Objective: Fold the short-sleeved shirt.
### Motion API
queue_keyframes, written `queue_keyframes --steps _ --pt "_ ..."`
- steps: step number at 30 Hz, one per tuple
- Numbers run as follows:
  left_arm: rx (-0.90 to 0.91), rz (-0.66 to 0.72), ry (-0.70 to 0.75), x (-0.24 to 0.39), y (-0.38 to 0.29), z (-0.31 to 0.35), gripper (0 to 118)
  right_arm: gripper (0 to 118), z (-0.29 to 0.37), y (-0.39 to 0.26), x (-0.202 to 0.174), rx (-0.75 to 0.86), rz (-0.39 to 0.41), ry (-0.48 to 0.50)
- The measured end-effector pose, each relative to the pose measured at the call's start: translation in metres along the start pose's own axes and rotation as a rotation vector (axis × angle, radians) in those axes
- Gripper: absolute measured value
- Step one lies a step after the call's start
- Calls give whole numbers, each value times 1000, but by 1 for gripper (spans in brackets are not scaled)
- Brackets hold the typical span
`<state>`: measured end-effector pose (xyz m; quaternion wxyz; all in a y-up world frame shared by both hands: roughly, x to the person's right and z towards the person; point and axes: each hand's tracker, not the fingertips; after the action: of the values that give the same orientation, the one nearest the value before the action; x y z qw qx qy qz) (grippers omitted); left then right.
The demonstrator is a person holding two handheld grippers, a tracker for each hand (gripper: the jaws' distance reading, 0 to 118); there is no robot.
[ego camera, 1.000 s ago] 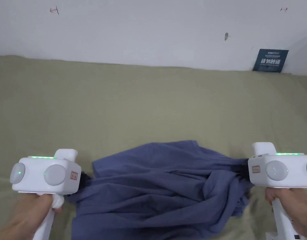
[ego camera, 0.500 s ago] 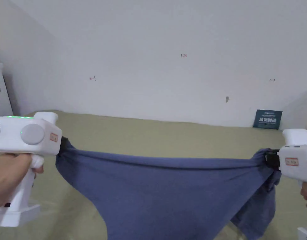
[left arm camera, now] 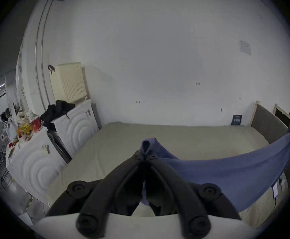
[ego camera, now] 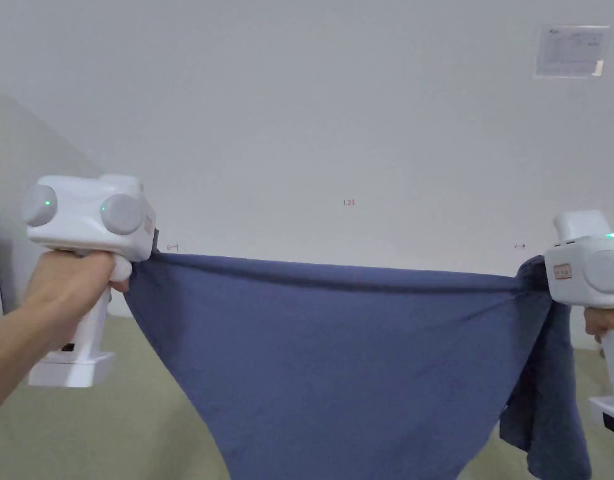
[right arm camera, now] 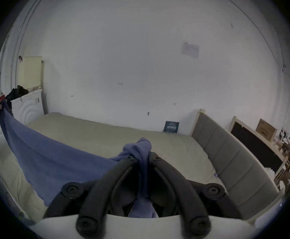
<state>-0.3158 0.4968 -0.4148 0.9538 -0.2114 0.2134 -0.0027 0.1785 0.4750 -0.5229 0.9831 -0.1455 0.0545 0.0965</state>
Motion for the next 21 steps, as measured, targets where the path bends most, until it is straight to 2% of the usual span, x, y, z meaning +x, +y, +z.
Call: queue_keyframes --steps 6,12,16,21 --pt "38 -51 54 29 37 -50 0 11 -70 33 0 12 6 -41" --pt "50 -39 86 46 56 -127 0 11 -142 43 -10 11 -19 -67" --pt "48 -29 105 59 43 -176 0 11 -186 31 -21 13 -33 -85" --pt "9 -60 122 74 -7 -229 0 11 -227 -16 -37 -4 -27 -101"
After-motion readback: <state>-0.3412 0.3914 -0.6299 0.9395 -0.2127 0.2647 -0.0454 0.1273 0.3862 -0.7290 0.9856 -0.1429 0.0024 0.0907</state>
